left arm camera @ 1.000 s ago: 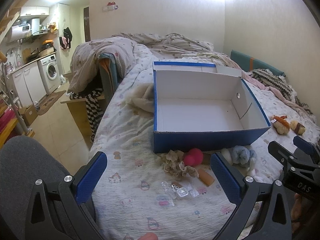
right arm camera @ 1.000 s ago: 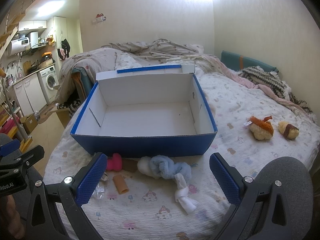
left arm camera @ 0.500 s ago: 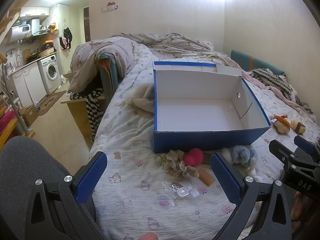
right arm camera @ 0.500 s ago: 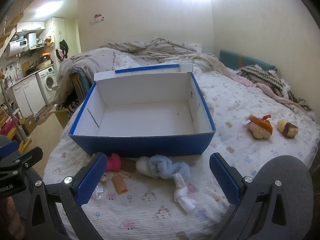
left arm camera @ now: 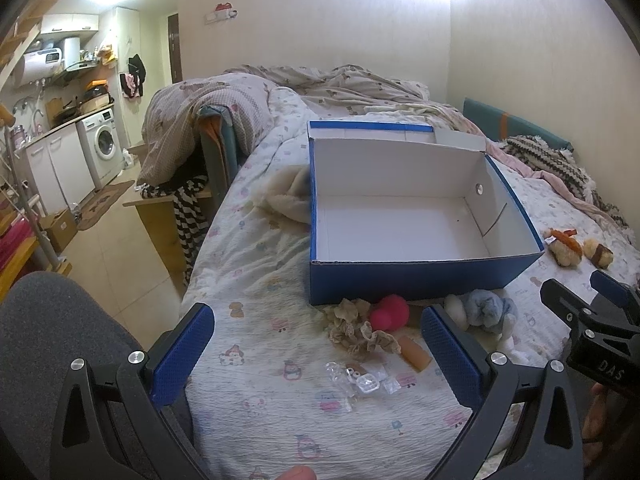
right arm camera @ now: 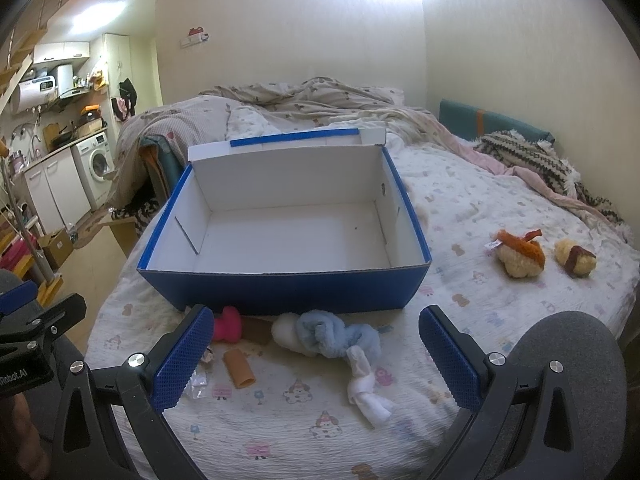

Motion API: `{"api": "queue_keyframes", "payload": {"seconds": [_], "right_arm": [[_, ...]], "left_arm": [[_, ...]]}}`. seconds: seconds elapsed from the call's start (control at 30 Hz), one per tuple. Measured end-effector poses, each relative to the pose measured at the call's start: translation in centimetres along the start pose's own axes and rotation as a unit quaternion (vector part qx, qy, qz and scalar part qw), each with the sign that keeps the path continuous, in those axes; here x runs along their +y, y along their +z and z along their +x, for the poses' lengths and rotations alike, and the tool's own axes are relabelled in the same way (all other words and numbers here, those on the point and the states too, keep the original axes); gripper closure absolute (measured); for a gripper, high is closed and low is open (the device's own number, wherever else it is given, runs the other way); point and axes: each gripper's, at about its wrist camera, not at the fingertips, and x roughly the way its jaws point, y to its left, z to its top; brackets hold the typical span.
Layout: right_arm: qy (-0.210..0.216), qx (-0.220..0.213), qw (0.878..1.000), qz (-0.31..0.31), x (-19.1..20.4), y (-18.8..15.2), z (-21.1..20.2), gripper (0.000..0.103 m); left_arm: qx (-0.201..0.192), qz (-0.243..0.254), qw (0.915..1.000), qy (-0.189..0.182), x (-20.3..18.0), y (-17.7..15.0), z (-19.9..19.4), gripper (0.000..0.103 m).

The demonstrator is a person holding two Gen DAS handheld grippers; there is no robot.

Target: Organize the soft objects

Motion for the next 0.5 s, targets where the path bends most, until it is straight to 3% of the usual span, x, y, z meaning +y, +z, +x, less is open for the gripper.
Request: {"api": "queue_keyframes", "payload": {"seconds": [0.5], "right_arm": [[0.0, -0.002, 1.0, 0.0, -0.02, 0.03, 0.02, 0.0]], "left_arm": [[0.001, 0.001, 1.0, 0.001, 0.13, 0.03, 0.01, 0.0]]}}
